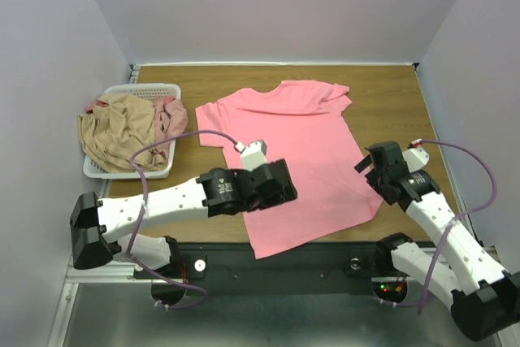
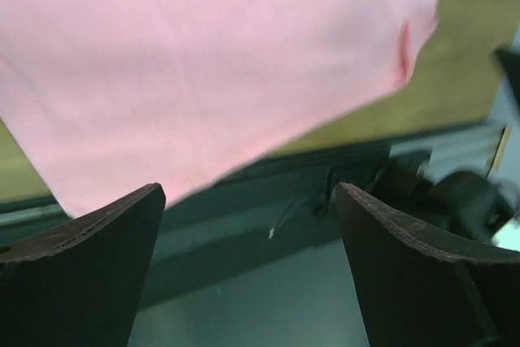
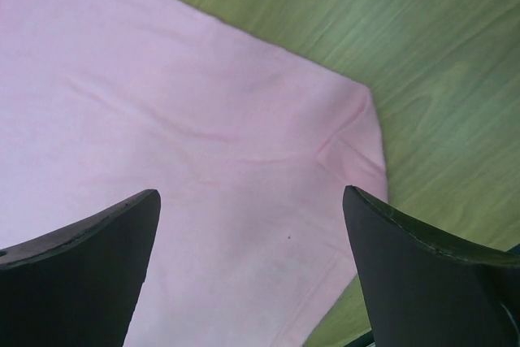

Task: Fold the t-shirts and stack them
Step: Flatten the tshirt out

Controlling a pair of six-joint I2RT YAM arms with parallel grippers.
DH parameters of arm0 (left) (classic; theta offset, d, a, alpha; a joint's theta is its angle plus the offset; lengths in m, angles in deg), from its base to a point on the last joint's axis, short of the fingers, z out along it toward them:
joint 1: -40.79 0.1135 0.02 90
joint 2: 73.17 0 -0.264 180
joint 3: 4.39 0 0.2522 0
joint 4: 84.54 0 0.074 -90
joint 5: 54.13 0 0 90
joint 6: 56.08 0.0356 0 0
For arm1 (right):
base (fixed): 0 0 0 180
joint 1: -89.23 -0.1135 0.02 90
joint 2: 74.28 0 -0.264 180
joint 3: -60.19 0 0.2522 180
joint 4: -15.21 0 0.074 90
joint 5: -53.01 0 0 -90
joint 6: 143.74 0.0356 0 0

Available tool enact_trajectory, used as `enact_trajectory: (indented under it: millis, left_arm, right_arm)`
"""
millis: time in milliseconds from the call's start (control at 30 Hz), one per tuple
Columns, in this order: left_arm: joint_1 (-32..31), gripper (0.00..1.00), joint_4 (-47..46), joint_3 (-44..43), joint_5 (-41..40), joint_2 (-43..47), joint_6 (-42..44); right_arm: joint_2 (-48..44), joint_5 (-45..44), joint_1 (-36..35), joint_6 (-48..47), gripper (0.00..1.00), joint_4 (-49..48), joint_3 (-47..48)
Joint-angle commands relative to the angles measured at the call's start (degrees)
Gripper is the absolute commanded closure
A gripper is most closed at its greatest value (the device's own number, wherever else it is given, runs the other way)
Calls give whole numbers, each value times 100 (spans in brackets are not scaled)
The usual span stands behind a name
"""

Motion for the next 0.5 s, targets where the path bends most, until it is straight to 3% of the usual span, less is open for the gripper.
enact_trajectory:
  millis: [0, 67, 133, 467]
  left_arm:
    - [770, 1, 417, -457, -684, 48, 960]
    - [1640, 1, -461, -431, -394, -48, 1733]
    - [2368, 1, -893, -596, -130, -275, 2146]
    - [4349, 2, -1747, -2354, 776, -2999, 3808]
  right_arm:
    - [440, 842, 24, -829, 0, -906, 54]
    - [765, 1729, -2, -961, 0, -1521, -95]
    - [958, 1977, -72, -909, 0, -1707, -297]
    - [1846, 1134, -161, -698, 0, -1857, -711]
